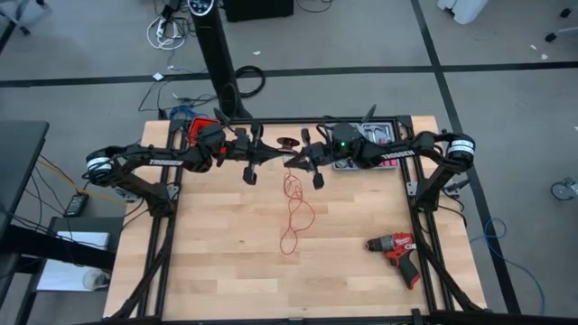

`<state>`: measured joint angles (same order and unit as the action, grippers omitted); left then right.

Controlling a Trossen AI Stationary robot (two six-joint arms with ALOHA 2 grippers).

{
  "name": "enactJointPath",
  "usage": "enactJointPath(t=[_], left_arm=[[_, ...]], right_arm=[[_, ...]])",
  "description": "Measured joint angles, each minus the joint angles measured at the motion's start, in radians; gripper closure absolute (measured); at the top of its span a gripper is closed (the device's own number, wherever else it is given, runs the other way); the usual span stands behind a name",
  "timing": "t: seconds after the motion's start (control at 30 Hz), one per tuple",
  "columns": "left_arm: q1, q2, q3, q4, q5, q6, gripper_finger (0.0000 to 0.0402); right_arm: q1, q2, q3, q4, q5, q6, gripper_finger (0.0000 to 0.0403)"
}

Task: Coil cords
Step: Coil the red wire onto the black spool

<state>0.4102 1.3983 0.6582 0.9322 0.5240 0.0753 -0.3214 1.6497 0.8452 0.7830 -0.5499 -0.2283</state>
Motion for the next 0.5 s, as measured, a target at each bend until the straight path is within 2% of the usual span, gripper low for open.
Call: enactJointPath(t=[0.5], left_arm=[[-0.019,0.000,0.000,0.019,-0.015,0.000,0.0401]], right_arm=[[0.007,0.000,0.000,-0.034,0.000,0.001,0.0389]])
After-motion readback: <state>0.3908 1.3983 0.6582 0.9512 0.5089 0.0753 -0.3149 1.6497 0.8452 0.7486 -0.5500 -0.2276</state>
